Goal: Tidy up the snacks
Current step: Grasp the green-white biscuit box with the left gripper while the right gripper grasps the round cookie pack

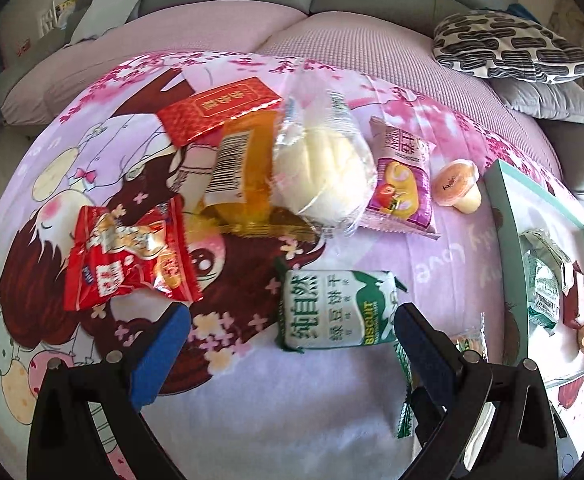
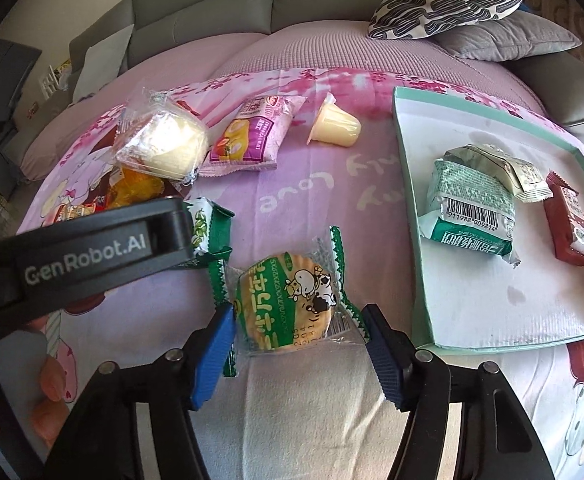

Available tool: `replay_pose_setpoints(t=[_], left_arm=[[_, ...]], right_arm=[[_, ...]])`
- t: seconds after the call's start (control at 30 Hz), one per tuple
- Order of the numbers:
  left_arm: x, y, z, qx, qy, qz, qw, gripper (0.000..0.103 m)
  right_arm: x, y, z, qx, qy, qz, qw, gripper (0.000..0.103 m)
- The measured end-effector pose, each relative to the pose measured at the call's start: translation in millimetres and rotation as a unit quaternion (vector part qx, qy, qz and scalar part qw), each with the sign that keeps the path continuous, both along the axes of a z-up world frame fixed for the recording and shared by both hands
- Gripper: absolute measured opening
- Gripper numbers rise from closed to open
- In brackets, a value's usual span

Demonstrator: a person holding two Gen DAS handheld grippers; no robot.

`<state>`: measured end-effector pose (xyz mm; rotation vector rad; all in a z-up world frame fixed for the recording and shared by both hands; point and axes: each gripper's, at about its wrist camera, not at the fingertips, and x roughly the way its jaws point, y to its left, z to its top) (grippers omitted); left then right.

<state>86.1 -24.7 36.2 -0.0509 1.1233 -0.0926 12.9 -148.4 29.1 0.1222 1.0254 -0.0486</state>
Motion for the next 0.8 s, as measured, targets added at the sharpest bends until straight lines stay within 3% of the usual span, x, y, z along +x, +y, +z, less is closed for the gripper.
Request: replay_pose_setpoints(t=[0.2,0.27,0.47,0.8], left_arm=[[5,-14,-6,0.011,-0.001,-0.021,0.9997,0.096],[7,-17,-10,0.014,0.005,-0.026,0.9996,0.084],[7,-11,-12,-0.014,0.010,-0.027,0.9995,0.067],[7,6,-16,-0.015,0.013,0.009,0.9998,0.067]], right_arm=[[1,-1,0,0.002,0.002,0.000,1.000,0.067],[1,-2,0,0.003,0.002,-0.001,1.000,0.067],[2,-4,-1,0.003,0.001,-0.004,1.000,0.067],[5,-3,-3,0.003,-0.001,-0.002,1.000,0.067]])
